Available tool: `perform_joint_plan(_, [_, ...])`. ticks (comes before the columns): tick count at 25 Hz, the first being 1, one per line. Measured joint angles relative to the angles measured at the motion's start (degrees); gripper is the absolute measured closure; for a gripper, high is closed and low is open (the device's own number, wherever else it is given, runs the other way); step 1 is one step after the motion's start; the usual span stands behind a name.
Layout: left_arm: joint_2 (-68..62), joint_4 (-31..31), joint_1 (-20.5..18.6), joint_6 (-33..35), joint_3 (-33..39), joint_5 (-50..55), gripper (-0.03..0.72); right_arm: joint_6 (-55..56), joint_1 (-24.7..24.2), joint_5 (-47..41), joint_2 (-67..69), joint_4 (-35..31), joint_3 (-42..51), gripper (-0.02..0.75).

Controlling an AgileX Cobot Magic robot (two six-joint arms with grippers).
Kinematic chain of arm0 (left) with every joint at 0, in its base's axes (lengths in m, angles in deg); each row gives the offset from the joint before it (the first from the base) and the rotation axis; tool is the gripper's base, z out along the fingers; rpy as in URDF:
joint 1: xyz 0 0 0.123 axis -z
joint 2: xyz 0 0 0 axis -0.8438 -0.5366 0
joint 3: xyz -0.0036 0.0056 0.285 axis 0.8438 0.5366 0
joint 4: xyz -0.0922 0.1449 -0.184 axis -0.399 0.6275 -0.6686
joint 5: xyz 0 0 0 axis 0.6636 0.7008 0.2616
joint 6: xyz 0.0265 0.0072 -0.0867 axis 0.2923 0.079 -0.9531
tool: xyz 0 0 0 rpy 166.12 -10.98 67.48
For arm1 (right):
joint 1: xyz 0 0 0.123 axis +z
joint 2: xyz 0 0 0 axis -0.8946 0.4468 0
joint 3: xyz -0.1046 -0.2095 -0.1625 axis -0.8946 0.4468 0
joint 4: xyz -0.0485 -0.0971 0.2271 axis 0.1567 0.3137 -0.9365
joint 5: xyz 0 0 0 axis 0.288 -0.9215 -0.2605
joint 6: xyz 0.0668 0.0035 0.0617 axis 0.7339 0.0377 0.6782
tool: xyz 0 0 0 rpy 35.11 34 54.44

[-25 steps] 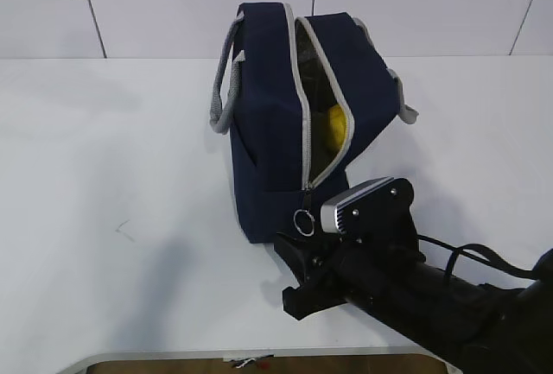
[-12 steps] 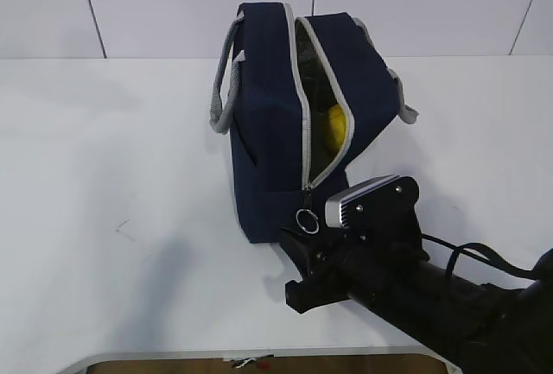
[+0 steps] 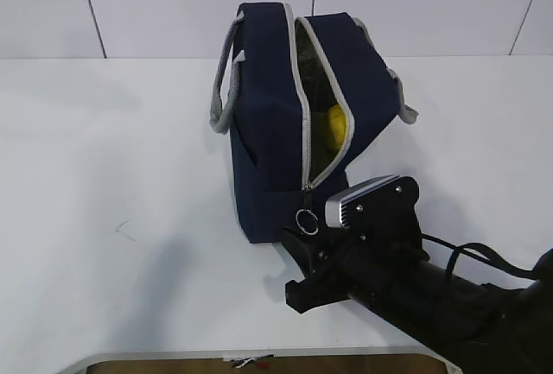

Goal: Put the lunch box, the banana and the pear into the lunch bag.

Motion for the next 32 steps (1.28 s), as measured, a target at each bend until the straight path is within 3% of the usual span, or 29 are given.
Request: perform_joint_plan(32, [0.0,-1.27,0.0,0.0,0.0,0.08,0.361,0.0,0.0,-1.7,-1.93,-0.33,1.42,0.482])
